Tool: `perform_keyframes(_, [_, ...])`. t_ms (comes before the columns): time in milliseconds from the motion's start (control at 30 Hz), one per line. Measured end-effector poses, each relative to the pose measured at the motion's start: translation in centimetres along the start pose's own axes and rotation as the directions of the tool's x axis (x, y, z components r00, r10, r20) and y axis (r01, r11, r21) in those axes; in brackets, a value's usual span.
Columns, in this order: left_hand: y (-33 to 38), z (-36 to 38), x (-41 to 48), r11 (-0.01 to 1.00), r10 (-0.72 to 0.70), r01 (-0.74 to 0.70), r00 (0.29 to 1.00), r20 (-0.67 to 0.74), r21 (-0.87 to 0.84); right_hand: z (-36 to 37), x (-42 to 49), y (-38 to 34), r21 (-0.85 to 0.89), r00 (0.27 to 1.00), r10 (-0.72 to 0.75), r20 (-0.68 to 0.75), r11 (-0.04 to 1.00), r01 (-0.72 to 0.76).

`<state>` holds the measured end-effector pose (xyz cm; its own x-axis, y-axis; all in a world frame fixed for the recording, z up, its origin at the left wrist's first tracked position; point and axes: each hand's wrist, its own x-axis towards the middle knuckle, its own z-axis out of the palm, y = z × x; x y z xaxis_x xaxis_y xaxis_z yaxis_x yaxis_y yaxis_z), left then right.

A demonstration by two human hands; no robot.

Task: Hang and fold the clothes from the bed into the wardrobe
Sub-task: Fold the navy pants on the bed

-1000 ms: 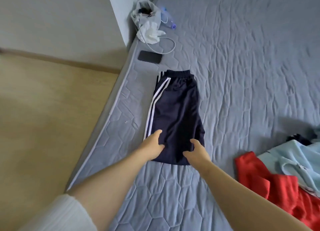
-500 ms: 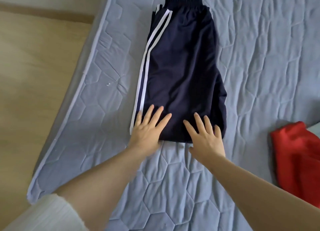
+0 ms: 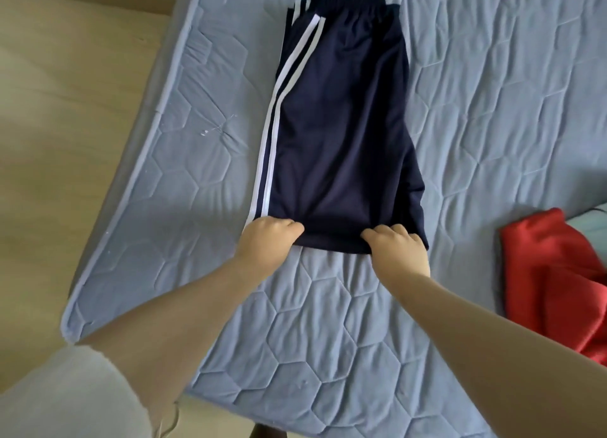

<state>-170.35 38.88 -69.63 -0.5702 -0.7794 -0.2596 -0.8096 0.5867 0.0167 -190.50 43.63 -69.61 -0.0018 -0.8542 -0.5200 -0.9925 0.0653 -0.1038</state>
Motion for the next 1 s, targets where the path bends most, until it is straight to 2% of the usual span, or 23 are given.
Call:
perform_keyframes(67, [0.5,-0.2,-1.5,1.000,-0.020,0.023,0.978,0.209,-0.011,0.3,-2.3,-0.2,0.016,0.997,-0.012,0.081,1.000,0.011])
perform_keyframes(133, [1.3,0.3,-3.5,0.998,0.003,0.027,0.897,0.443,-0.062,0.8,-5.1,-0.5,0.047,0.983,-0.023,0.180,0.999,0.015])
perform_keyframes(167, [1.8,0.1,-4.6,0.997,0.024,0.016,0.862,0.507,-0.075,1.2,-6.6,-0.6,0.069,0.971,-0.028,0.239,0.998,0.012])
perform_keyframes(233, [3.2,-0.3,-7.4,0.992,0.072,0.008,0.796,0.601,-0.129,2.1,-9.6,-0.8,0.106,0.927,-0.046,0.373,0.994,0.007])
perform_keyframes(333, [5.4,-1.5,-11.7,0.958,0.134,0.097,0.677,0.723,-0.268,3.6,-14.1,-0.9,0.184,0.831,-0.099,0.547,0.983,-0.005])
perform_keyframes(467, [7.2,-4.4,-15.2,0.919,0.241,0.156,0.505,0.829,-0.362,4.1,-18.7,-1.3,0.256,0.720,-0.206,0.663,0.966,0.040])
perform_keyframes(633, [6.7,-8.3,-12.9,0.906,0.198,0.282,0.377,0.905,-0.315,1.2,-19.0,-0.7,0.320,0.745,-0.249,0.618,0.946,0.051])
perform_keyframes(767, [4.8,-11.7,-7.5,0.907,0.241,0.219,0.426,0.872,-0.358,-3.2,-15.0,1.4,0.306,0.810,-0.241,0.535,0.949,0.080])
perform_keyframes(833, [3.7,-13.4,-4.5,0.917,0.260,0.145,0.489,0.833,-0.371,-5.5,-12.5,2.7,0.257,0.861,-0.207,0.465,0.962,0.093])
perform_keyframes(933, [2.1,-15.5,-0.2,0.933,0.212,0.084,0.655,0.725,-0.350,-8.7,-8.9,4.0,0.209,0.935,-0.105,0.339,0.977,0.034])
perform_keyframes(1000, [1.2,-16.2,1.8,0.942,0.133,0.087,0.791,0.597,-0.324,-10.1,-7.0,4.2,0.150,0.985,-0.016,0.173,0.989,-0.011])
